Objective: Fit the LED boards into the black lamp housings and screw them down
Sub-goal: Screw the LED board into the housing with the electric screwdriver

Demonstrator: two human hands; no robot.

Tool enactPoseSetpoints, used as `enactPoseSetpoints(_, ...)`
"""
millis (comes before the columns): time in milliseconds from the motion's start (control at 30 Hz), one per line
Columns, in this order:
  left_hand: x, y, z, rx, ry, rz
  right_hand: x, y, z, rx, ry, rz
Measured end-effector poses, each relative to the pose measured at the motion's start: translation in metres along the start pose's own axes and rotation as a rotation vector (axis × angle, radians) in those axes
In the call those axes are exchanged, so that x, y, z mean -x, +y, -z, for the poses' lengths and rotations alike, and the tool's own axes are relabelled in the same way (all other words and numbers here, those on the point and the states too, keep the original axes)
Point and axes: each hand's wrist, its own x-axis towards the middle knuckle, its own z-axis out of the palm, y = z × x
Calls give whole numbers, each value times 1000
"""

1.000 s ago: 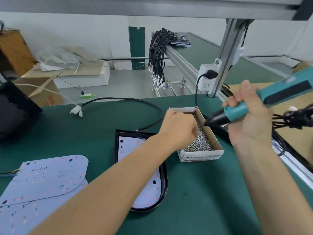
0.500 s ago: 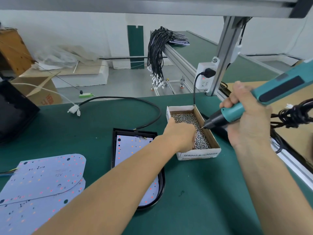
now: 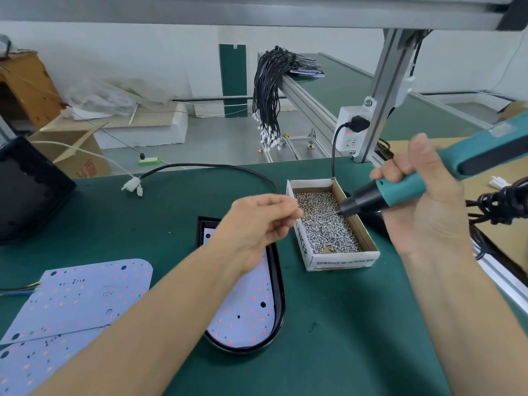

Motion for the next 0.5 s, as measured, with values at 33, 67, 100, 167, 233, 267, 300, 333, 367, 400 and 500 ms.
enactPoseSetpoints(33, 9, 1, 7, 111, -12, 62, 3, 2, -5, -29, -36, -17)
enactPoseSetpoints(67, 16, 1, 14, 196, -26, 103, 7, 4, -11, -54, -71, -33)
enactPoseSetpoints(100, 24, 0, 19, 258, -37, 131, 10, 7, -18, -82, -101, -48)
enactPoseSetpoints(167, 35, -4, 26, 327, -47, 148, 17, 12, -31, -131, -140, -65)
enactPoseSetpoints(233, 42, -6, 31, 336, -54, 136, 21, 15, -42, -141, -146, -58)
enactPoseSetpoints(267, 44, -6, 33, 333, -57, 128, 22, 16, -46, -141, -144, -55)
enactPoseSetpoints(300, 45, -6, 34, 332, -60, 120, 23, 17, -49, -139, -139, -56)
enactPoseSetpoints(333, 47, -6, 36, 330, -62, 114, 24, 17, -51, -133, -133, -57)
enactPoseSetpoints(367, 48, -6, 37, 332, -63, 108, 25, 18, -53, -126, -128, -58)
enactPoseSetpoints(400, 49, -6, 38, 335, -64, 103, 25, 19, -54, -122, -126, -60)
enactPoseSetpoints(500, 53, -5, 39, 332, -65, 87, 28, 21, -57, -117, -131, -71)
